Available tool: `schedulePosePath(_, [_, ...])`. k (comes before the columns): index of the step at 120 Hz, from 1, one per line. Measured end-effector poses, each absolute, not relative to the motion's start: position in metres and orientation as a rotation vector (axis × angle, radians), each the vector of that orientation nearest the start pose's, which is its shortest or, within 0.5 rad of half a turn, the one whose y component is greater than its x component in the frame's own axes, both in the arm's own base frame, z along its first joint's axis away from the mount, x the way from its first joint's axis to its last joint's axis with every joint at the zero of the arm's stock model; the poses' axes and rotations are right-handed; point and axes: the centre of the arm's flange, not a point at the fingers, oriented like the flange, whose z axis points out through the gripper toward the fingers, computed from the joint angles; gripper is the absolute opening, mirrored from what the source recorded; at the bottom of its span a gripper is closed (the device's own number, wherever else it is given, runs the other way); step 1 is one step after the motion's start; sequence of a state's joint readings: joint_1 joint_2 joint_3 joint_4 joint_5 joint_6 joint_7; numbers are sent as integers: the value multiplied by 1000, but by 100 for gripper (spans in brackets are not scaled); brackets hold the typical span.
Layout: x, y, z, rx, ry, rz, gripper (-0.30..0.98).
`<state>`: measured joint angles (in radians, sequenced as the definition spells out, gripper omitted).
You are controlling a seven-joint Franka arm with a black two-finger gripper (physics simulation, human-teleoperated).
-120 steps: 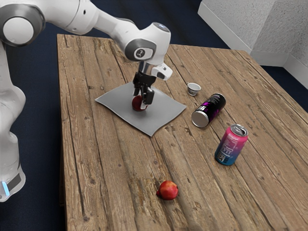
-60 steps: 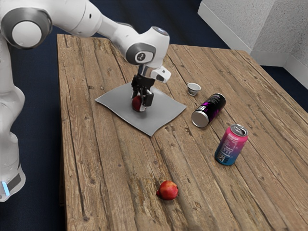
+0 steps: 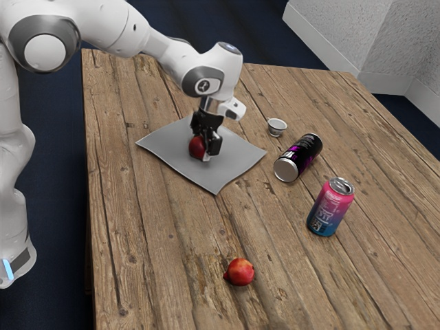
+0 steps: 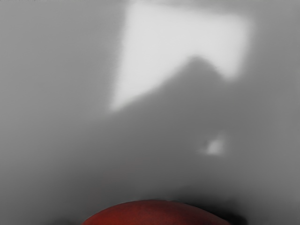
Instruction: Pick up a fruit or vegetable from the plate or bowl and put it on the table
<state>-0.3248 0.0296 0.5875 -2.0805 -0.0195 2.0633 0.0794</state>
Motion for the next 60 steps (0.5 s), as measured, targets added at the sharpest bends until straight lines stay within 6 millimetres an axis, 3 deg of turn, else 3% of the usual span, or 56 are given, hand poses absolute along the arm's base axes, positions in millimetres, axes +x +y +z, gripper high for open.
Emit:
schedulePosePath(24, [530, 135, 413, -3132, -285, 62, 49])
schedulePosePath(60, [529, 145, 419, -3124, -292, 82, 43])
